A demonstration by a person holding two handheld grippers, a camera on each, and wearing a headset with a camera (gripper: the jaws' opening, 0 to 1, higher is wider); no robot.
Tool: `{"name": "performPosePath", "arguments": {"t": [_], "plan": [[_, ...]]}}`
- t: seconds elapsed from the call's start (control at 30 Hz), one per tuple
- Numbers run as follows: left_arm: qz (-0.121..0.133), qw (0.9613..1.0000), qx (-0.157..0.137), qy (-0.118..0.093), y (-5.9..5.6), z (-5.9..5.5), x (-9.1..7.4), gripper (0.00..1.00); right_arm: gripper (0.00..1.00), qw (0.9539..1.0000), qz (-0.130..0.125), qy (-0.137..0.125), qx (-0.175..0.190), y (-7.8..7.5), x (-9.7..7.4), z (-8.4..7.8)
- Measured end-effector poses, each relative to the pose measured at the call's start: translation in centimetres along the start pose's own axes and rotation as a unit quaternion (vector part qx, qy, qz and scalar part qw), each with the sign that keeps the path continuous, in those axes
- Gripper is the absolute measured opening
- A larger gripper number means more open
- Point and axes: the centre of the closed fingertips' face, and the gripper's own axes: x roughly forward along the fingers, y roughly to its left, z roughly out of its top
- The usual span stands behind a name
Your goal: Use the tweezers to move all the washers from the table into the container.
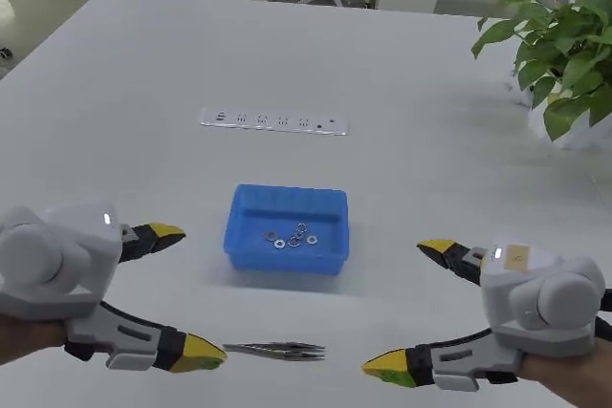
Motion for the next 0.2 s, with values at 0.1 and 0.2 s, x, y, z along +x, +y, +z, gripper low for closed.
{"name": "performPosePath", "arguments": {"t": [0.1, 0.2], "plan": [[0.002, 1.0, 0.001, -0.002, 0.11, 0.12, -0.13, 0.99, 1.0, 1.0, -0.001, -0.001, 0.001, -0.05, -0.07, -0.06], [0.004, 1.0, 0.003, -0.001, 0.2, 0.09, -0.27, 0.99, 1.0, 1.0, -0.003, -0.001, 0.003, -0.1, -0.18, -0.17]]}}
